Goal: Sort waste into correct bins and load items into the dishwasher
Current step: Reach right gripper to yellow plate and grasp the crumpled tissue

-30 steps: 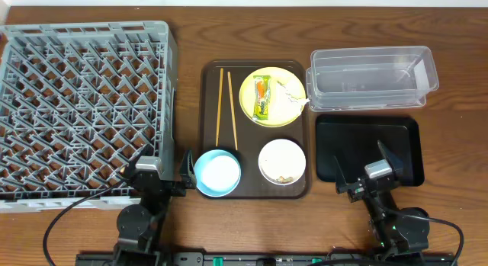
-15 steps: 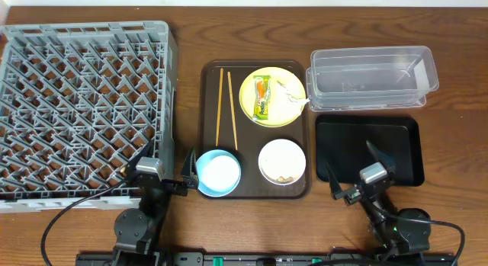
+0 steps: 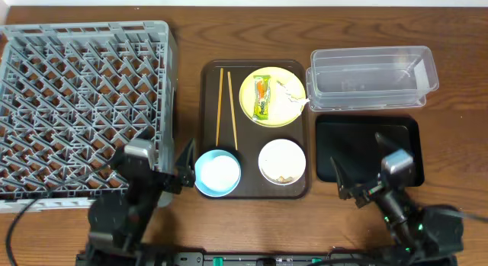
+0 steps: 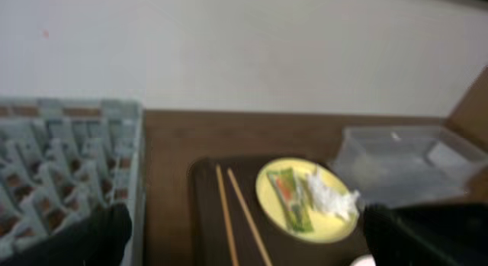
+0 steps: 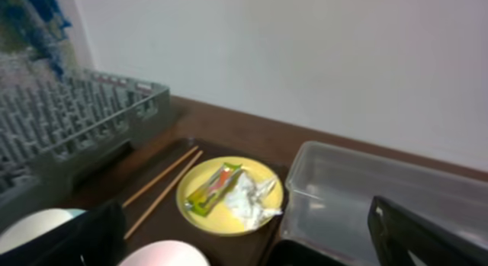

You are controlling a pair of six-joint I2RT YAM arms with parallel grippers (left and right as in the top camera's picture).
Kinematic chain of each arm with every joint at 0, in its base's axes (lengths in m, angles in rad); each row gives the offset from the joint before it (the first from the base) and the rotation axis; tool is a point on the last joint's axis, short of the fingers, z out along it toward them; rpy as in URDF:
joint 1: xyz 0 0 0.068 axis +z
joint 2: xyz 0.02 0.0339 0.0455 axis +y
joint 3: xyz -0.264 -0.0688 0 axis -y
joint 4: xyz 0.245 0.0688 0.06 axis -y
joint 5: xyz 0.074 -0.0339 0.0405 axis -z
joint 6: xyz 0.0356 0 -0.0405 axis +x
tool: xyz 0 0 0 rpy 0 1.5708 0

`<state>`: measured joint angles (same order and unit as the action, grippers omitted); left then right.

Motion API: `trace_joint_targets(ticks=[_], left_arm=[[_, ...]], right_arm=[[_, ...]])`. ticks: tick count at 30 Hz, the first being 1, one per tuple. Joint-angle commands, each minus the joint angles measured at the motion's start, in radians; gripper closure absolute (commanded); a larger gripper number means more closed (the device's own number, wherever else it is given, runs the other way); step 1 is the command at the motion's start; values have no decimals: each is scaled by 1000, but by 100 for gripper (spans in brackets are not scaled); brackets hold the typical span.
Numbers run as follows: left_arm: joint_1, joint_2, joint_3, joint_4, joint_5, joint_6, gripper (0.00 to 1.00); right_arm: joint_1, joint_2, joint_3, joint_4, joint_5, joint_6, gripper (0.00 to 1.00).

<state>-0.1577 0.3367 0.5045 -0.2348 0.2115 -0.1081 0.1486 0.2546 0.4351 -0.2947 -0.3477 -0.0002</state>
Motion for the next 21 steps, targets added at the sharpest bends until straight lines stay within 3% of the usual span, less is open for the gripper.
trace_joint_targets(ticks=[1,12,21], left_arm=[[5,116,143,-67,84,-2,2],[5,433,585,-527,158,-2,2],[5,446,611,-575,331,-6,2]], right_arm=[[9,138,137,-72,-40,22,1],[9,636,641,-531,-113,22,1],[15,768,700,-579,-315,159,1]])
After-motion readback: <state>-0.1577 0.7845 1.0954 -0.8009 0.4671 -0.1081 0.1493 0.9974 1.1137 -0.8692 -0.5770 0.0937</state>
